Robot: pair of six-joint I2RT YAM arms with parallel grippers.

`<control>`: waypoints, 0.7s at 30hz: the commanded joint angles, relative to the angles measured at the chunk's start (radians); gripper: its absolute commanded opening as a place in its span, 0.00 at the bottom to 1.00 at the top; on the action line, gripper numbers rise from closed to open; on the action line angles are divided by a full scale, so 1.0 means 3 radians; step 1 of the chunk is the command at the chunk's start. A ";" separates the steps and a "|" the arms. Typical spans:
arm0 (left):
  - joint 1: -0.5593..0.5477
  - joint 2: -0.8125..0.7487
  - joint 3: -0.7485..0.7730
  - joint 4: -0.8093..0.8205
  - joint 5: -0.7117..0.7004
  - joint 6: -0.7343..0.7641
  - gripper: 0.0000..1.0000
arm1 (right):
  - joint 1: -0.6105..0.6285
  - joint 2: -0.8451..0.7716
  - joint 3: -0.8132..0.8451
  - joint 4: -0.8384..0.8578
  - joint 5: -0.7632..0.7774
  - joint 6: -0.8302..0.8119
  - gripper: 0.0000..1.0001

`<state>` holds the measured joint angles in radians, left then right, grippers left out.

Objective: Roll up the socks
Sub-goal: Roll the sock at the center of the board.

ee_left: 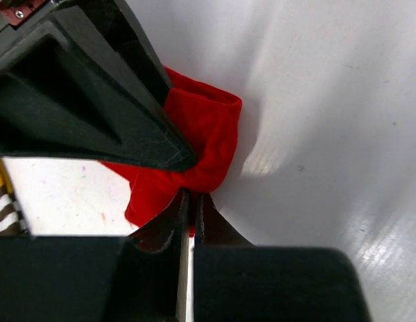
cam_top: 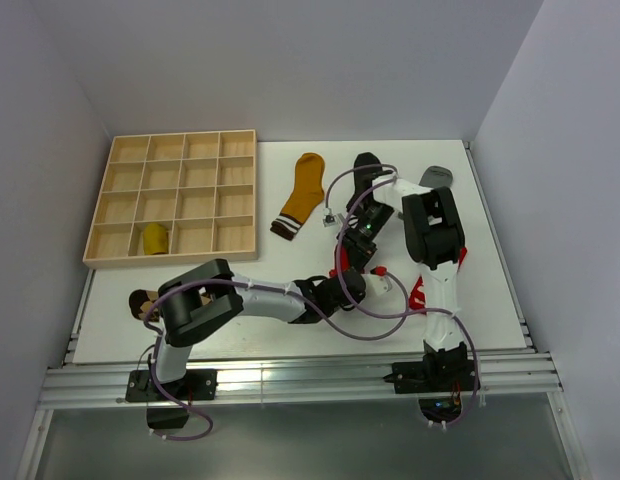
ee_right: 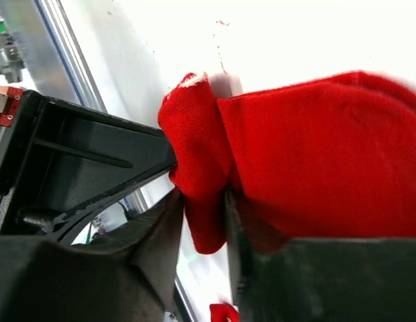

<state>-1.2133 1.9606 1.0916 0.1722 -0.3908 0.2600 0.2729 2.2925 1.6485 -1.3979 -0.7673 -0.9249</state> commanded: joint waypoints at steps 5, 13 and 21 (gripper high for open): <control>0.0081 -0.0021 0.0155 -0.0691 0.0781 -0.0391 0.00 | -0.0137 -0.0636 -0.0244 0.0819 -0.0085 0.0326 0.47; 0.0199 -0.0159 0.0406 -0.1243 0.1210 -0.0611 0.00 | -0.0781 -0.1183 -0.0387 0.1535 -0.0484 0.1047 0.48; 0.0556 -0.0149 0.0886 -0.1995 0.2033 -0.0836 0.00 | -0.1206 -0.1679 -0.0801 0.1883 -0.0664 0.1191 0.47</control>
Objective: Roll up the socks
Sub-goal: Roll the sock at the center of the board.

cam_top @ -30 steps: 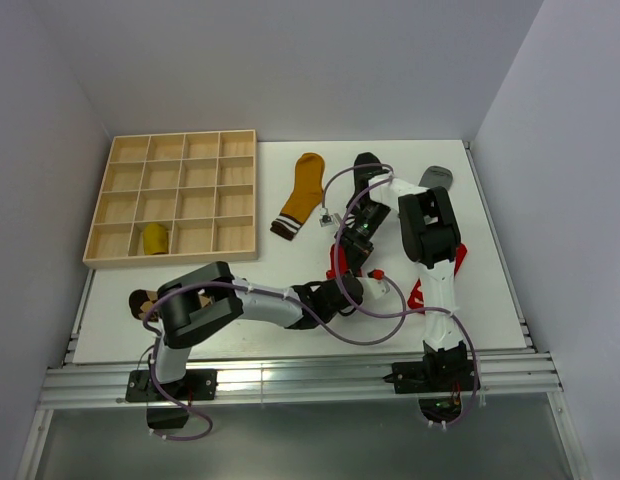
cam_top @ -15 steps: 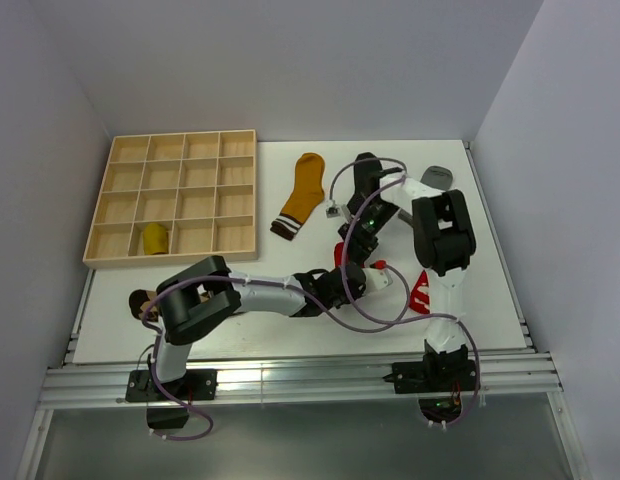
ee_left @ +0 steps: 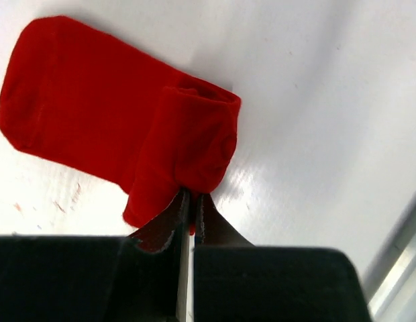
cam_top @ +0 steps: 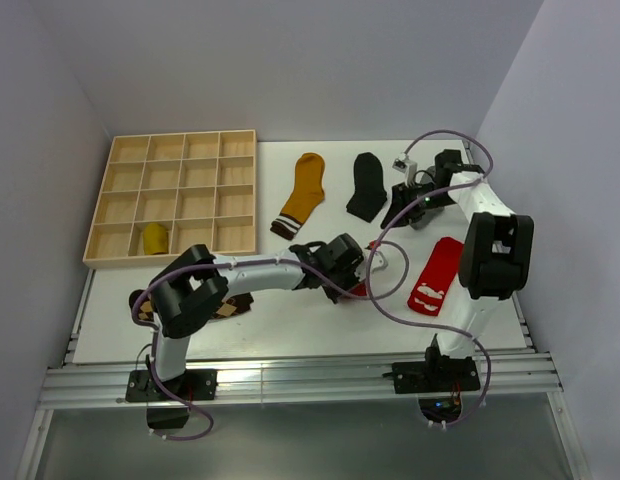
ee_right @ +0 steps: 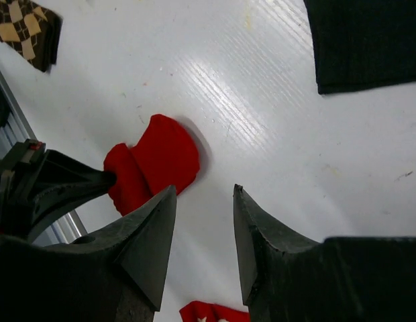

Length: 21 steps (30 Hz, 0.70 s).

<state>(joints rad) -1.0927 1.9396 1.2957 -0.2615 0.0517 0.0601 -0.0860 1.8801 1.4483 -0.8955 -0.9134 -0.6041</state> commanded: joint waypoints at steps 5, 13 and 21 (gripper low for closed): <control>0.0441 -0.0008 0.0385 -0.0902 0.1248 -0.0568 0.00 | -0.0025 -0.0769 -0.0583 0.0525 -0.0044 0.0122 0.47; 0.0610 0.0412 0.1050 -0.1485 0.1735 -0.0854 0.00 | -0.0015 -0.1398 -0.1299 0.0862 0.0084 -0.0317 0.47; 0.0748 0.0831 0.1433 -0.1680 0.1929 -0.1024 0.00 | 0.0092 -0.2406 -0.2056 0.1236 0.0350 -0.0859 0.48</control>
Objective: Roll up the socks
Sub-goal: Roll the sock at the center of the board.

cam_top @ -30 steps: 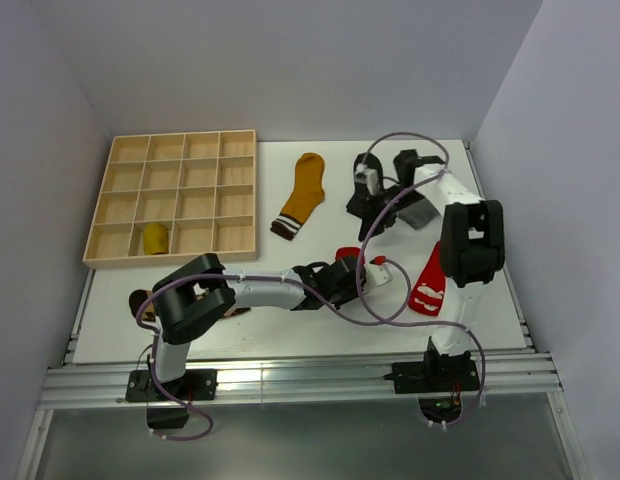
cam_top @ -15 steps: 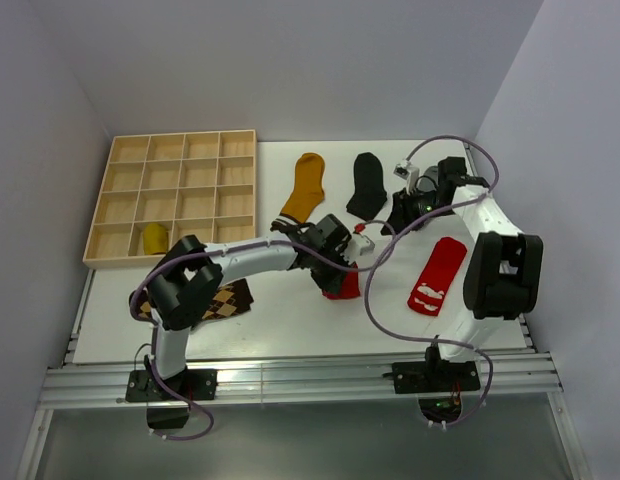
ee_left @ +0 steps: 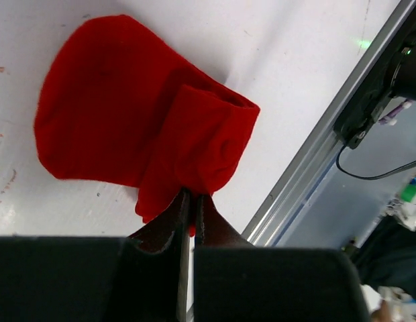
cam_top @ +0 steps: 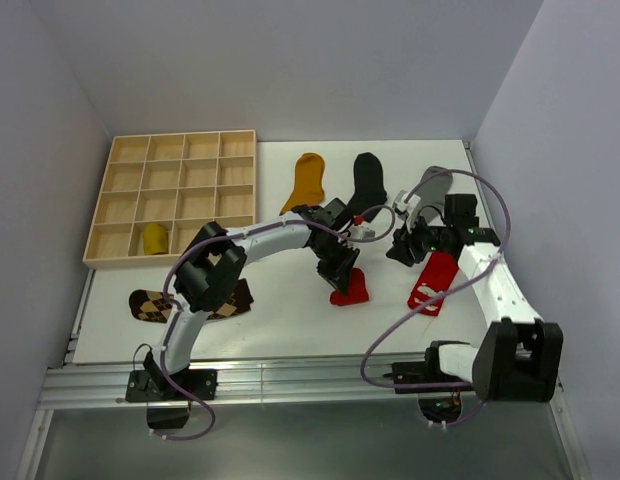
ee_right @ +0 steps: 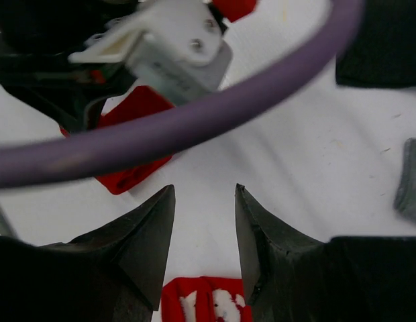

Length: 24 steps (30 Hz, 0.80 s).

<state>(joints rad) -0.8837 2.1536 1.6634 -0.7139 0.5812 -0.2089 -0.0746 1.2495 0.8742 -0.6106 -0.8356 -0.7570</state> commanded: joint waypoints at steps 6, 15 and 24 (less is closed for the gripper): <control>0.0057 0.0348 0.0259 -0.0161 0.0174 -0.0265 0.00 | 0.0218 -0.0795 -0.0561 0.0077 0.0157 -0.1074 0.52; 0.0128 0.0557 0.0325 -0.0167 0.0271 -0.0429 0.00 | 0.0948 -0.1434 -0.1287 0.0419 0.0683 -0.1480 0.59; 0.0271 0.0701 0.0325 -0.0121 0.0430 -0.0577 0.00 | 0.1552 -0.1721 -0.1850 0.1032 0.1087 -0.1766 0.65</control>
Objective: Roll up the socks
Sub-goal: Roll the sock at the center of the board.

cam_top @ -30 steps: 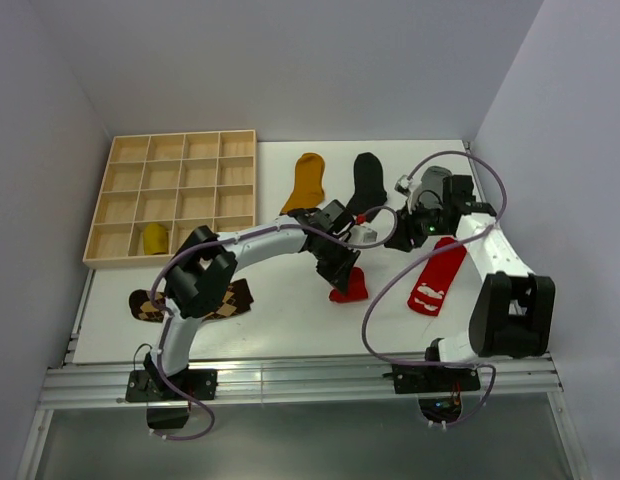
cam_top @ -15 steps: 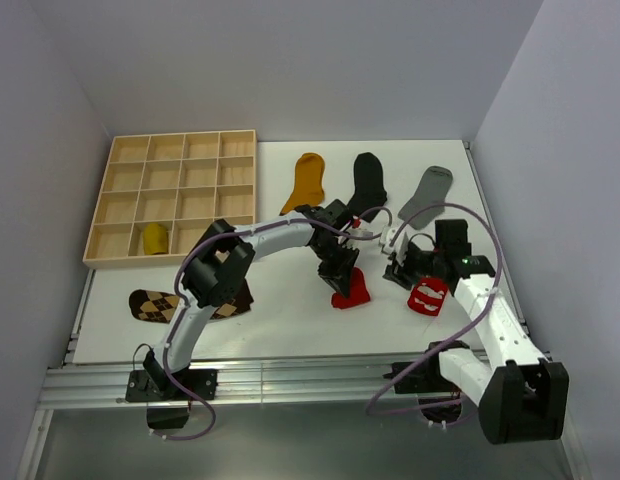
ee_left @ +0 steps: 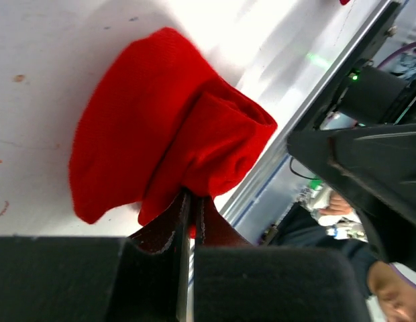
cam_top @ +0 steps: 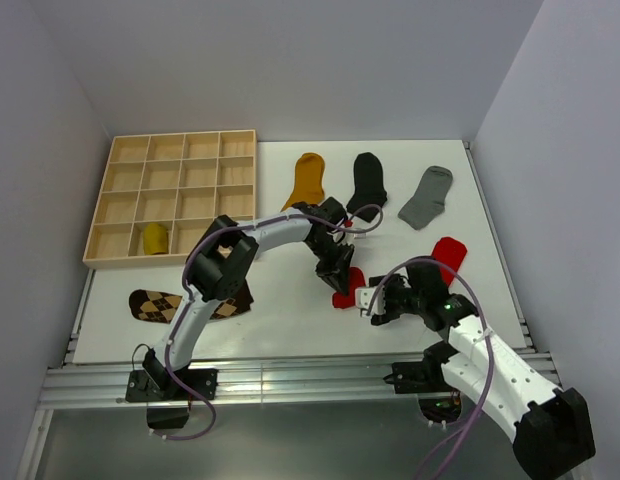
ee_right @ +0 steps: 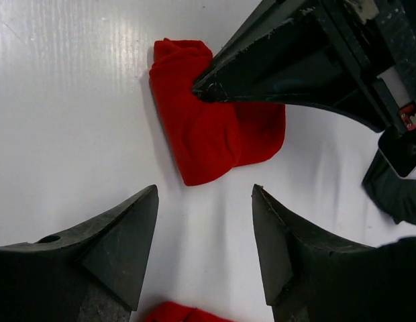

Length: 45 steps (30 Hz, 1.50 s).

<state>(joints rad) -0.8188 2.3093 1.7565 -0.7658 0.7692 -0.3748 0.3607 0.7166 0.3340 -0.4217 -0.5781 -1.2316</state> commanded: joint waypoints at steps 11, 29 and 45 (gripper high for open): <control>0.0086 0.0371 0.0189 -0.0045 -0.0181 -0.0039 0.00 | 0.0797 0.0127 -0.0556 0.1333 0.0863 -0.0276 0.64; 0.0137 0.0270 -0.0040 -0.0005 -0.0150 -0.0013 0.06 | 0.1083 0.0935 -0.0470 0.1847 0.1278 -0.0247 0.22; 0.0326 -0.1269 -0.1850 0.1948 -0.0906 -0.1852 0.38 | 0.1043 0.1405 0.0681 0.0153 0.0567 0.0137 0.18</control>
<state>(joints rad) -0.7429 2.0392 1.2724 -0.3382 0.6598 -0.7719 0.6807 1.1091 0.4664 -0.2893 -0.3470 -1.2228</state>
